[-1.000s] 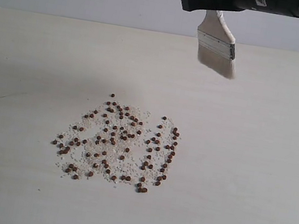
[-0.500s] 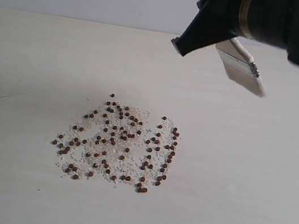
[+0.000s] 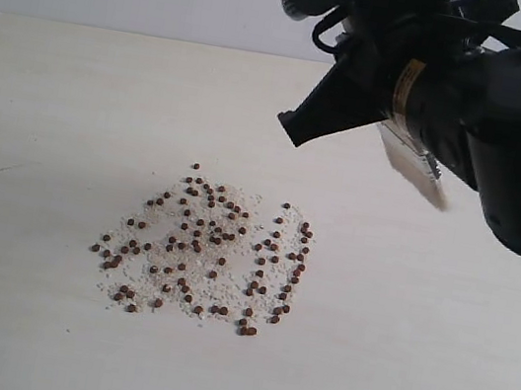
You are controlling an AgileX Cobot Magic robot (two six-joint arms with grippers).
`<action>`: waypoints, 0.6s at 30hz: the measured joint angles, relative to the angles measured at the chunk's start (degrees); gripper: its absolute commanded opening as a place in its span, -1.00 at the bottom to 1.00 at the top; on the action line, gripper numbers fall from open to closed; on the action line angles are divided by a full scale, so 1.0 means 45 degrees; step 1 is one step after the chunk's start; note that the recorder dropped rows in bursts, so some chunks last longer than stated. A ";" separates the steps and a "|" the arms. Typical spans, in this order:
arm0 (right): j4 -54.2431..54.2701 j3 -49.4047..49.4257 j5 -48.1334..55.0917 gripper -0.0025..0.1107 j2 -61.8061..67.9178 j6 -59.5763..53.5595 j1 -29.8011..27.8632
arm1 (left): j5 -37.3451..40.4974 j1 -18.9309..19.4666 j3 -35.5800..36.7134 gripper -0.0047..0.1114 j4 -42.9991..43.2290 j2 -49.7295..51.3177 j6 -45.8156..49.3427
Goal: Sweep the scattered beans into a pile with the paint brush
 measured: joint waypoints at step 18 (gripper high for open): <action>1.1220 -0.0321 -0.8638 -0.96 0.0776 -1.7357 -0.3012 | 0.0000 0.0000 0.0009 -0.92 0.0000 0.0000 0.0000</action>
